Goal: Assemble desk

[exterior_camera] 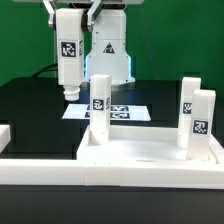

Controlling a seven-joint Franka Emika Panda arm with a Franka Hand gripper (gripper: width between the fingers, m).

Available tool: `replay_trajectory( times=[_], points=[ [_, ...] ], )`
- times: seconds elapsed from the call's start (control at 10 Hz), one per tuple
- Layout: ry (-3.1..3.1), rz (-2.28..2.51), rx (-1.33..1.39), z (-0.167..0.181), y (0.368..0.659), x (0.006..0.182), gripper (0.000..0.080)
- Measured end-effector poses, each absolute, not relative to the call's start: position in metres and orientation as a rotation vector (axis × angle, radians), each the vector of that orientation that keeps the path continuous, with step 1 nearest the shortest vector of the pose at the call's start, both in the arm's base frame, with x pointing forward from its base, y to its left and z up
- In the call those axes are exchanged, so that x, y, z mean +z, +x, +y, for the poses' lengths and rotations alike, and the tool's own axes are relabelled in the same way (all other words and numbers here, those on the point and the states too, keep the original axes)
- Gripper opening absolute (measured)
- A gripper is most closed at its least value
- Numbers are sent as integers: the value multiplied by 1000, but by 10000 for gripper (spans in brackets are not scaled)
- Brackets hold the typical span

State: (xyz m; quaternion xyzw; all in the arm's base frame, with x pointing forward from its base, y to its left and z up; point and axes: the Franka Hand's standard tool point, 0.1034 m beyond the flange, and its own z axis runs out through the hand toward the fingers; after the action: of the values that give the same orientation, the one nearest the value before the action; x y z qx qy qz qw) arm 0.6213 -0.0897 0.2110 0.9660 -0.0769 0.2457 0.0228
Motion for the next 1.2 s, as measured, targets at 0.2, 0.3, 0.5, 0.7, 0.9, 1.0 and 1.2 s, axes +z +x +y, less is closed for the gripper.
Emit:
replay_trajectory(
  times=[0.2,0.3,0.5,0.7,0.9,1.0,1.2],
  points=[
    [2988,-241,775,-78,622,197,288],
    [2991,-220,766,-66,623,184,288],
    [2980,-205,772,-66,626,176,288],
    [2974,-198,767,-65,625,167,288],
    [2970,-184,746,-62,623,151,288],
    [2974,-178,733,-58,622,145,288],
    [2981,-162,719,-48,622,135,288]
  ],
)
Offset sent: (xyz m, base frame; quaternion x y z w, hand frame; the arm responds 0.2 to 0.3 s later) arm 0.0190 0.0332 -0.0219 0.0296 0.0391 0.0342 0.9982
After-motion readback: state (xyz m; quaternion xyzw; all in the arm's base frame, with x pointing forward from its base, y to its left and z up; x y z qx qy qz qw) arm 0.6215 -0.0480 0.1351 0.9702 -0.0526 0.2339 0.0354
